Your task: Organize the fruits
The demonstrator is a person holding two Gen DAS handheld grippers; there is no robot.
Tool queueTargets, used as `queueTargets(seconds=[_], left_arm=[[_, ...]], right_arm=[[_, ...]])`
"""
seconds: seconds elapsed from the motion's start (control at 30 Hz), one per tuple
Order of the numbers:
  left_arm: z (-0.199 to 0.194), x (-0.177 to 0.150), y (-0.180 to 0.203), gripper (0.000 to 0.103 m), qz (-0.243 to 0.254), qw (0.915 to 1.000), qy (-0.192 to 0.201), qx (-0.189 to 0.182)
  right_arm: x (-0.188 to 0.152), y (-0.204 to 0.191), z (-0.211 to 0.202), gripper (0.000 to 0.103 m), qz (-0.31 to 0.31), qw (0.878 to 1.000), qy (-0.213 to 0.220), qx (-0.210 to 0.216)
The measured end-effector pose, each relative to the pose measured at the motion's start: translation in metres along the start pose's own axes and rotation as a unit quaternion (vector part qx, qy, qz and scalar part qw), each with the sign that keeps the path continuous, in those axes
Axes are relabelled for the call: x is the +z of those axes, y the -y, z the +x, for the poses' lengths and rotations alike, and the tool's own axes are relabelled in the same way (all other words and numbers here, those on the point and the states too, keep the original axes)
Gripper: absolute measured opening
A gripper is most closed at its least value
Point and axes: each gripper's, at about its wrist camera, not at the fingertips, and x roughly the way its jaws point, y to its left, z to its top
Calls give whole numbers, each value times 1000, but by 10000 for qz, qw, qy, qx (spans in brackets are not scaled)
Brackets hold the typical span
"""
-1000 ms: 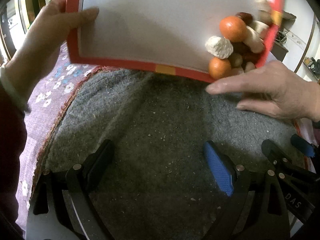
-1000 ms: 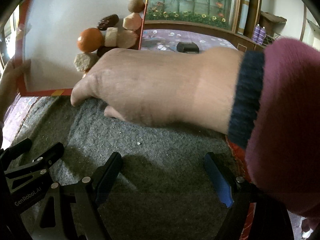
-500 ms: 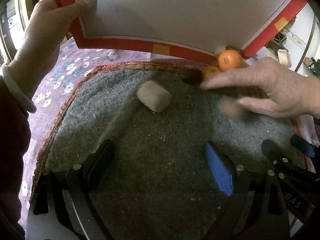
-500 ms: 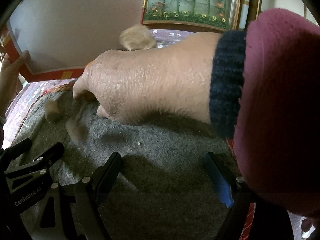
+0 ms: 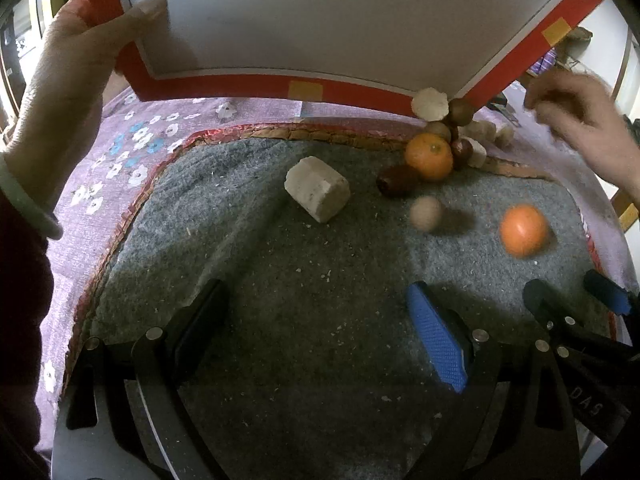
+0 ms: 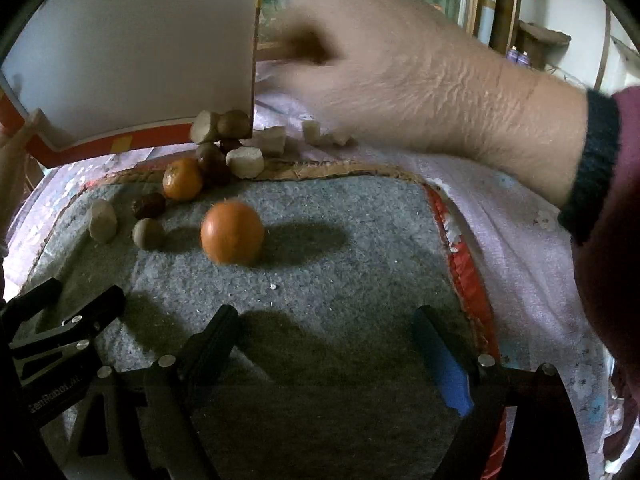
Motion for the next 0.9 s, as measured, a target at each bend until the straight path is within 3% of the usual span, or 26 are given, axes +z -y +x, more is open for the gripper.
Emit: queueTargets(seconds=[0.9], left_arm=[[1,2,-3,92,1,10000,-3,-5]], right_arm=[[-1,-13,-1,88,-35,9999,-101,-49]])
